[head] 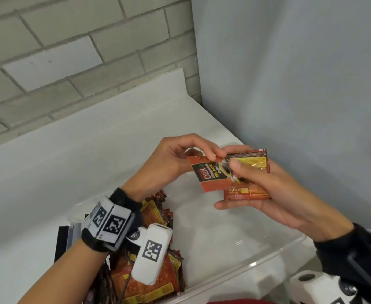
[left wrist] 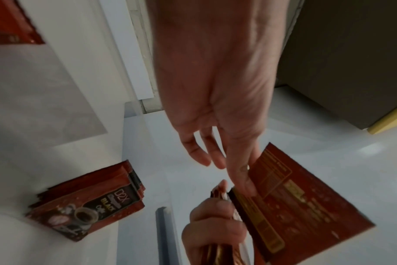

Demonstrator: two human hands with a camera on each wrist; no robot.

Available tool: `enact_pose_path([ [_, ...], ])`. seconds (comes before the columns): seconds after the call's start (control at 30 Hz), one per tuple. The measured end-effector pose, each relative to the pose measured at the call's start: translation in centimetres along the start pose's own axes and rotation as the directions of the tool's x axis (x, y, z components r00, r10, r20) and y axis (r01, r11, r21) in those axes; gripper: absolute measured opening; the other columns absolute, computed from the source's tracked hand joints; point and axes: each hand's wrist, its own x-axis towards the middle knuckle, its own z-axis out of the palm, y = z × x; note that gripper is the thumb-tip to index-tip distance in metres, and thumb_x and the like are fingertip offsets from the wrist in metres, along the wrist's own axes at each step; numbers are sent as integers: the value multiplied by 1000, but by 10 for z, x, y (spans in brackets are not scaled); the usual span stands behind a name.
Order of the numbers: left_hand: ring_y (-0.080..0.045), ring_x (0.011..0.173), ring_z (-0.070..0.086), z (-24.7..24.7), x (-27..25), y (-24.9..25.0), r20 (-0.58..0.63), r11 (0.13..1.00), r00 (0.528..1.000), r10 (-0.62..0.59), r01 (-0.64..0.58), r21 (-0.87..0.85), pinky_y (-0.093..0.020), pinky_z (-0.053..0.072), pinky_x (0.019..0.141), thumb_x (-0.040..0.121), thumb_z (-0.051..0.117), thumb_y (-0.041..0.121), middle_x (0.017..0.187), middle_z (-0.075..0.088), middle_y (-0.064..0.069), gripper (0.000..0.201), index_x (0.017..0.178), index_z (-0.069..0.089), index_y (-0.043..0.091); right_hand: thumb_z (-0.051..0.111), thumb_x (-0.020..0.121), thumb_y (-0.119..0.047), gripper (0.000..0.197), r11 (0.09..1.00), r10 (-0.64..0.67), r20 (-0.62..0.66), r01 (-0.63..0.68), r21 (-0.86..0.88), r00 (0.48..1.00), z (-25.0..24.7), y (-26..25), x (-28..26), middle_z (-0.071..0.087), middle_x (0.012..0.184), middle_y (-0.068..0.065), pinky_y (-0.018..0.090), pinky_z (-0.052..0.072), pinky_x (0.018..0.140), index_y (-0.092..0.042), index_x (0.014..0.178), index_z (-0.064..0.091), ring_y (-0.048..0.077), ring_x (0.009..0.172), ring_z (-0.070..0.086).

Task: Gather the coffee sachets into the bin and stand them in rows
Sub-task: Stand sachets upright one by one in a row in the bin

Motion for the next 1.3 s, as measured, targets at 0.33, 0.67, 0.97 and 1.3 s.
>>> enact_pose_path([
  [0.33, -19, 104, 64, 4, 3, -4, -105, 998, 992, -66, 68, 15, -28, 54, 81, 96, 51, 22, 105, 69, -2, 25, 119, 60, 22, 64, 71, -5, 41, 993, -111, -150, 115, 24, 982, 0, 0, 3, 72, 102, 9, 34, 59, 65, -17, 111, 62, 24, 85, 72],
  [0.67, -32, 106, 63, 2, 2, -7, -56, 984, 987, -147, 141, -109, -41, 56, 83, 74, 76, 13, 107, 65, -10, 51, 120, 55, 24, 64, 70, -2, 48, 980, -190, -194, 196, 13, 962, 0, 3, 6, 73, 103, 6, 30, 59, 75, -18, 115, 60, 23, 93, 71],
  [0.97, -33, 102, 64, -2, 2, -8, -66, 986, 986, -152, 146, -86, -41, 56, 85, 75, 73, 13, 101, 69, -10, 39, 112, 64, 24, 65, 72, -4, 40, 966, -231, -224, 250, 62, 947, -2, 3, 6, 71, 89, -2, 31, 57, 77, -23, 106, 62, 23, 96, 70],
  [1.3, -26, 111, 62, -1, 1, -8, -90, 991, 988, -124, 118, -69, -39, 56, 87, 78, 73, 13, 116, 67, -4, 29, 106, 70, 21, 65, 71, -3, 42, 967, -228, -207, 246, 64, 951, -2, 2, 5, 71, 88, -1, 28, 57, 75, -23, 107, 61, 21, 93, 71],
])
